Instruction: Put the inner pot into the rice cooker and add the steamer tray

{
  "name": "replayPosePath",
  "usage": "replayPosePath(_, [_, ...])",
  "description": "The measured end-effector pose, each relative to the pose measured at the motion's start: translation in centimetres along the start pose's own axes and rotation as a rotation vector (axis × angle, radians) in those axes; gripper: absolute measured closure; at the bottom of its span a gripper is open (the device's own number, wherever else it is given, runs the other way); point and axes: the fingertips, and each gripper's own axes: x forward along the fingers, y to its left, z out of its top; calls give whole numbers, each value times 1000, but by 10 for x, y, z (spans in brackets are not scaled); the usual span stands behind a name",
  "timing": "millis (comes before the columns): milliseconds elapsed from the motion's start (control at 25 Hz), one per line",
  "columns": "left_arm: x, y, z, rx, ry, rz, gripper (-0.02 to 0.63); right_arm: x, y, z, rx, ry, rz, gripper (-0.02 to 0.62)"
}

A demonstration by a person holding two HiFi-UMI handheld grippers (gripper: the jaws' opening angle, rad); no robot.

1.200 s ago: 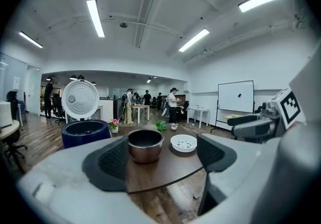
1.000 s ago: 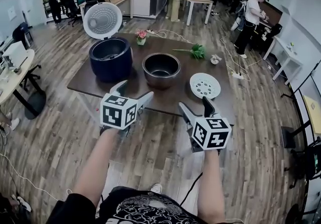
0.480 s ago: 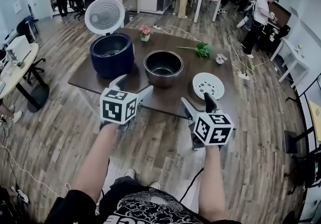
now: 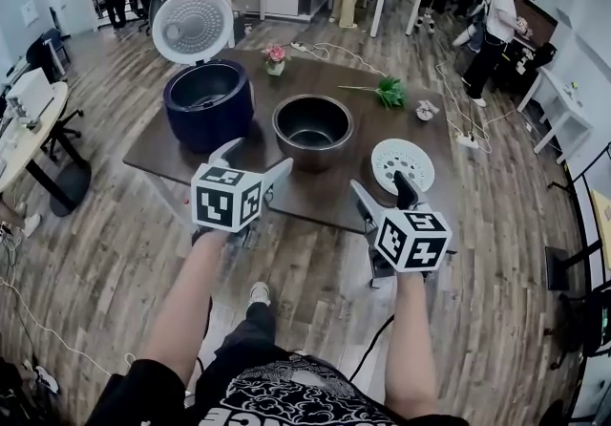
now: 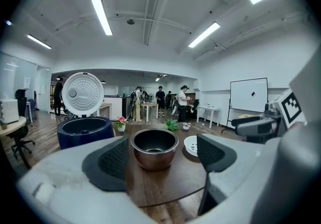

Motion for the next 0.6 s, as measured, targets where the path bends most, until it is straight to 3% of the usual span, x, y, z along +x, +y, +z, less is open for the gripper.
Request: replayPosePath(600, [94, 86, 34, 6, 9, -83, 179, 119, -8, 27, 18, 21, -67, 204])
